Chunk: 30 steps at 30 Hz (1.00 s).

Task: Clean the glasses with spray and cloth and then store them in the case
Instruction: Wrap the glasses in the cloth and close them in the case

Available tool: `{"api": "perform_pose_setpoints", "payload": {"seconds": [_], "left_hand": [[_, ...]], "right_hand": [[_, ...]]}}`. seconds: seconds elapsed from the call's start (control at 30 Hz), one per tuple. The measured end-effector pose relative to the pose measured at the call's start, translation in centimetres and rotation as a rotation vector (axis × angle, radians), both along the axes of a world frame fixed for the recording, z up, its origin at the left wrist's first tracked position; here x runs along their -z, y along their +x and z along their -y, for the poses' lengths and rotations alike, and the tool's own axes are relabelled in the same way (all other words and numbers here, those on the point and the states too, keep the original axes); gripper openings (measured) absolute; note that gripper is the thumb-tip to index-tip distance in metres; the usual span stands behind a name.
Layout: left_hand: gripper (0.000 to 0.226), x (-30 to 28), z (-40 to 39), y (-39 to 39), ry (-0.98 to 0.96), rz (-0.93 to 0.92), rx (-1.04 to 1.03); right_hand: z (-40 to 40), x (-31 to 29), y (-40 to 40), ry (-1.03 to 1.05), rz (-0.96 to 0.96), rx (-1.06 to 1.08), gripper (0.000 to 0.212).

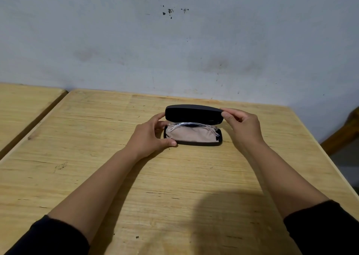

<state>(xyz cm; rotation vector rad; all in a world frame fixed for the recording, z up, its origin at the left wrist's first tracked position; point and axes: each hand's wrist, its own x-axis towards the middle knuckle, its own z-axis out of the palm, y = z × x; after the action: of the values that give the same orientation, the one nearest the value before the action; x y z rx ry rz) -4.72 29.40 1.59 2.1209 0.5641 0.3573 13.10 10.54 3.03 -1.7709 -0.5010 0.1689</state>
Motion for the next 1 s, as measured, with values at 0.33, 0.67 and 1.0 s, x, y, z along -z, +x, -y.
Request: {"api": "perform_pose_setpoints", "payload": {"seconds": [0.33,0.67,1.0], "left_hand": [[0.097,0.0,-0.3,0.0,0.028,-0.003,-0.006],[0.086,-0.2,0.1,-0.2,0.004,0.019,-0.028],[0.079,-0.4,0.4,-0.3,0.031,-0.004,-0.033]], "right_hand": [[0.5,0.5,0.1,-0.007,0.070,-0.028,0.014],[1.8,0.9,-0.8,-0.024,0.210,-0.091,0.019],[2.4,1.4,-1.2,-0.048,0.339,-0.115,0.024]]}}
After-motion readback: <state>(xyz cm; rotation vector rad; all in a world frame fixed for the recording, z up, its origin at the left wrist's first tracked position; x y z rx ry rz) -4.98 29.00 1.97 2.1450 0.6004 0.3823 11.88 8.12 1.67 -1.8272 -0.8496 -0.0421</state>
